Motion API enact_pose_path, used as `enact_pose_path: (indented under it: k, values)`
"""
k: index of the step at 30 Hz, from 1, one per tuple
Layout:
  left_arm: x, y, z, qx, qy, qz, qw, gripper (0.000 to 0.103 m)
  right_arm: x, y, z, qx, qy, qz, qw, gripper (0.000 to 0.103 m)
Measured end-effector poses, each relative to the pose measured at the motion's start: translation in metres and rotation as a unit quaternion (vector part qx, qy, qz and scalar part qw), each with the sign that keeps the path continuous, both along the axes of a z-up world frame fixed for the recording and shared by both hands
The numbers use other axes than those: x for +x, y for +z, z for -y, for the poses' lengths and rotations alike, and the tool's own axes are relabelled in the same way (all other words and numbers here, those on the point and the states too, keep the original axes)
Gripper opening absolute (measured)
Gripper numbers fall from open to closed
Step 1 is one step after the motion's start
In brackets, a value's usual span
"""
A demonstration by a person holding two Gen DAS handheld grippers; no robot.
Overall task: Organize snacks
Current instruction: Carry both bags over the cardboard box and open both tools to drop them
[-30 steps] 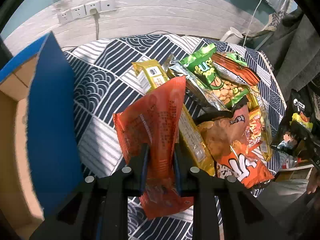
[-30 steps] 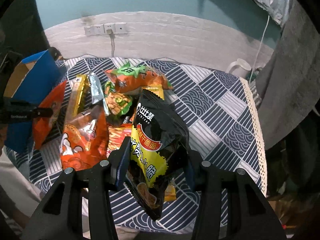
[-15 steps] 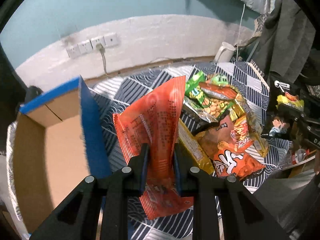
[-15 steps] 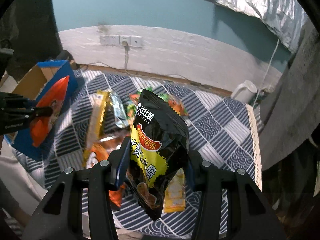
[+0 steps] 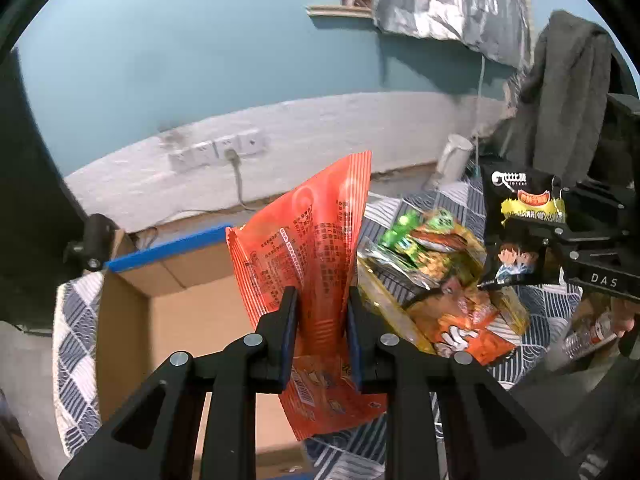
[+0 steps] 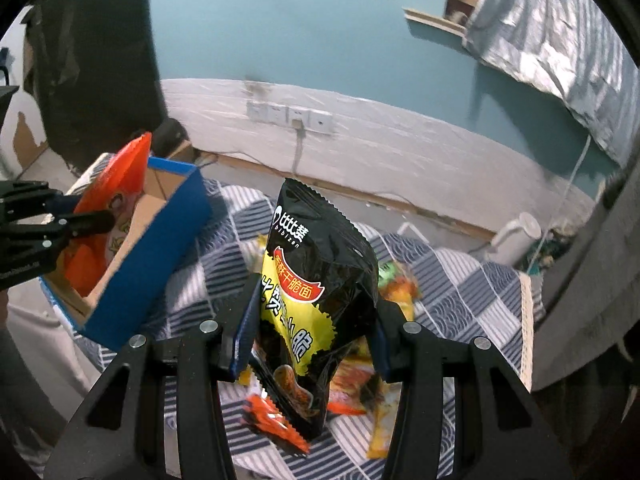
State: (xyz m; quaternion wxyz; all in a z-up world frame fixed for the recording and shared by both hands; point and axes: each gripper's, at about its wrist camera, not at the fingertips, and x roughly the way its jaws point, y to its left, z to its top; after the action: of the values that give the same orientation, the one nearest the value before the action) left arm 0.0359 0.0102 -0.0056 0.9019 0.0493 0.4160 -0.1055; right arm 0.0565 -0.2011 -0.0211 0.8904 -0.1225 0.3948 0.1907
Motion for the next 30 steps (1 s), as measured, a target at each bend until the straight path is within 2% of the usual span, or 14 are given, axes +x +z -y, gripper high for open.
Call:
enact_pose_path:
  k: [6,13,20,30]
  values:
    - [-0.001,0.008,-0.032,0.006,0.032,0.015,0.9994,0.022,0.004,0.012,-0.036,-0.003,0.035,0.002,0.999,0.047]
    - [-0.001,-0.006,-0.074,0.029,0.081,0.012,0.9962,0.022,0.010,0.020,-0.084,0.002,0.082,-0.003,0.997,0.047]
    - [-0.001,-0.027,-0.111,0.034,0.114,-0.010,0.9929,0.022,0.015,0.006,-0.151,-0.012,0.147,-0.027,0.989,0.047]
    - [-0.003,-0.047,-0.143,0.037,0.134,-0.030,0.9899,0.022,0.018,-0.020,-0.215,-0.016,0.194,-0.067,0.979,0.047]
